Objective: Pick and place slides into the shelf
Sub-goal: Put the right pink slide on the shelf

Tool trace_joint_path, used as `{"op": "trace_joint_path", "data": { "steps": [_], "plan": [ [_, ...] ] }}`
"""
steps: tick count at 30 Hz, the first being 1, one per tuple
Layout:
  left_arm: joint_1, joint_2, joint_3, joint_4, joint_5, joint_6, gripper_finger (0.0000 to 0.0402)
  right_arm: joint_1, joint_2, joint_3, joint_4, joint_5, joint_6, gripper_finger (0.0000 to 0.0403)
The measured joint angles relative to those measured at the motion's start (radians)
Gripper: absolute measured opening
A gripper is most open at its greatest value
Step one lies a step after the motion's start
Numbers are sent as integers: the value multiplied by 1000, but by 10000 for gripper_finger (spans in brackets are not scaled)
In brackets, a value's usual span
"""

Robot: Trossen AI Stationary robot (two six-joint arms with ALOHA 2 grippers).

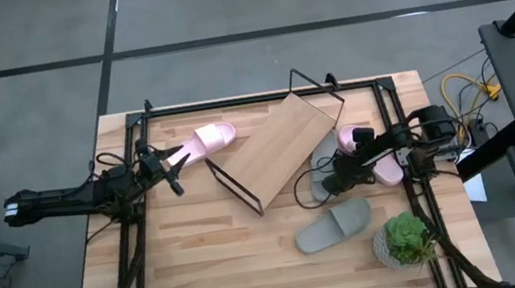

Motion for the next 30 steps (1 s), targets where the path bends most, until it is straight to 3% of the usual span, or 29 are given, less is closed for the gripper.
{"op": "trace_joint_path", "data": {
  "steps": [2, 12, 30],
  "plan": [
    [0, 1, 0, 1, 0, 0, 122, 0, 0, 0, 0, 0, 3, 17],
    [0, 2, 0, 0, 0, 0, 122, 0, -41, 20, -70, -6, 44, 10],
    [0, -1, 0, 1, 0, 0, 122, 35, -304, 156, -197, -30, 84, 9]
  ]
}}
